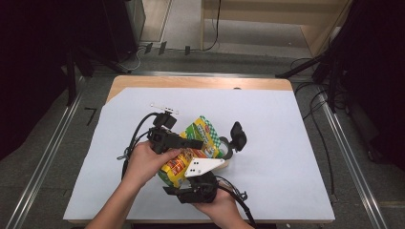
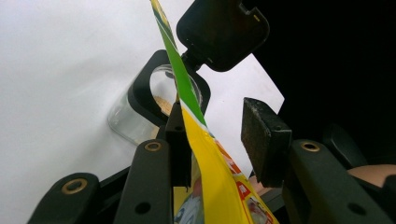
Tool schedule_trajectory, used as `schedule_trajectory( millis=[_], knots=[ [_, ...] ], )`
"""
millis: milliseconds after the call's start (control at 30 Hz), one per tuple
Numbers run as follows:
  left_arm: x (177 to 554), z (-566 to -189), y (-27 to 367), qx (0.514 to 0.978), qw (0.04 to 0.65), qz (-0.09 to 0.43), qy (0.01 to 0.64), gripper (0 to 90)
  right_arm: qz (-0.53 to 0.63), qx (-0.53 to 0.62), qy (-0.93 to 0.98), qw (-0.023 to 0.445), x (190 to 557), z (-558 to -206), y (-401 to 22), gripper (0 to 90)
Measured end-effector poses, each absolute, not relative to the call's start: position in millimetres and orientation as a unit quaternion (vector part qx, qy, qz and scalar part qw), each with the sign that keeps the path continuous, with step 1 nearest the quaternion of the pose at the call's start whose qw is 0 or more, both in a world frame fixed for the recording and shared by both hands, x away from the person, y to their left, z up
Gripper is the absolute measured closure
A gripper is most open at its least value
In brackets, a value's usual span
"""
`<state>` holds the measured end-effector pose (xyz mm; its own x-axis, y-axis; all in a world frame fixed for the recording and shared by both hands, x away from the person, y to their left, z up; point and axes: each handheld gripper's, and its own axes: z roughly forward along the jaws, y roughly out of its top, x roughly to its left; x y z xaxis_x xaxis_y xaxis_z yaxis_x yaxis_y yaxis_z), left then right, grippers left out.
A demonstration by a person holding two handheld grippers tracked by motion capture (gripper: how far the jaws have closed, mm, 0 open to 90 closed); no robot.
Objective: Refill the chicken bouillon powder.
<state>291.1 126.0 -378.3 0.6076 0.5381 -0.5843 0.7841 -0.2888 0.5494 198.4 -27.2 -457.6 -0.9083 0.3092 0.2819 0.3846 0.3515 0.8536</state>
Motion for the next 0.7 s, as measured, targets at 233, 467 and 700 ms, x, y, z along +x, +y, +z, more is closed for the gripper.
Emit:
schedule_trajectory(
  millis=[233,467,700],
  knots=[
    [295,-370,123,0.790,0.411,-0.140,0.432,65.2,-0.534,-0.219,-0.816,0.041,204,-453,-29,60.9],
    [301,-357,120,0.796,0.385,-0.129,0.450,69.7,-0.539,-0.218,-0.813,0.046,211,-445,-24,59.0],
    [296,-358,112,0.819,0.371,-0.108,0.425,72.2,-0.537,-0.226,-0.811,0.045,209,-450,-23,63.2]
  ],
)
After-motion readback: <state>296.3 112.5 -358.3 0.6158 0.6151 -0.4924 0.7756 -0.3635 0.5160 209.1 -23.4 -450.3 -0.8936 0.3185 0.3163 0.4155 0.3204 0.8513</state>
